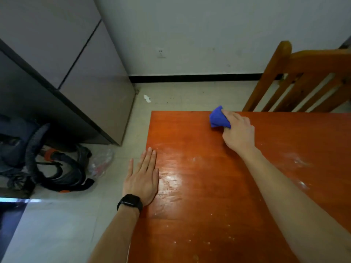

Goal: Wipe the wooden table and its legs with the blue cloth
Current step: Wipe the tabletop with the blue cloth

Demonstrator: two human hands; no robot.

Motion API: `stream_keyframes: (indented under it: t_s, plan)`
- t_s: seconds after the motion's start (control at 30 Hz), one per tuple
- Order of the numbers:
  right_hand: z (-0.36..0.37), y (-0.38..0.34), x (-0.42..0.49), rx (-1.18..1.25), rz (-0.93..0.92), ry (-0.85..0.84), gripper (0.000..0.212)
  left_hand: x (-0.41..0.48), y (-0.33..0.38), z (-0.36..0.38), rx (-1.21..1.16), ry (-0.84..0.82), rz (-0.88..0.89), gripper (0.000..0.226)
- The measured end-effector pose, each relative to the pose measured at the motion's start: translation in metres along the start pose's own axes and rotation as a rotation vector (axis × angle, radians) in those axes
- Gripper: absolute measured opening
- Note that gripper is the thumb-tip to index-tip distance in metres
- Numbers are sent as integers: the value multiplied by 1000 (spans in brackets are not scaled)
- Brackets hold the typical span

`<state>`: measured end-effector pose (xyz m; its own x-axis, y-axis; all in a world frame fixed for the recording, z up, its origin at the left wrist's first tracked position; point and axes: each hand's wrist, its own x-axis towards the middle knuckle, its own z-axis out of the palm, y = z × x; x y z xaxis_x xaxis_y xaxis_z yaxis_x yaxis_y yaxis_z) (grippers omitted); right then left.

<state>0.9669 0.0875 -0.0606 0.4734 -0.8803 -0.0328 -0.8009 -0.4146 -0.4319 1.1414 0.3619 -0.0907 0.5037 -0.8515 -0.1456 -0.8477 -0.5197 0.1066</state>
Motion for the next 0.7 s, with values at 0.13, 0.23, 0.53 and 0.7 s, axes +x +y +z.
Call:
stream_keyframes:
  t_s: [0.13,0.23,0.53,0.7]
  plan:
    - [22,1,-54,-18,-44,-45,66,2,0,-2,1,-15,2,62]
    - [26,-11,-101,142,-310,-296,67,2,0,-1,25,-8,7,63]
    - [-22,47,-37,-51,195,12,64,6,10,-10,48,4,-29,65]
    - [2,41,-117,166,-162,-242,66,18,59,-21,-38,-35,31,67]
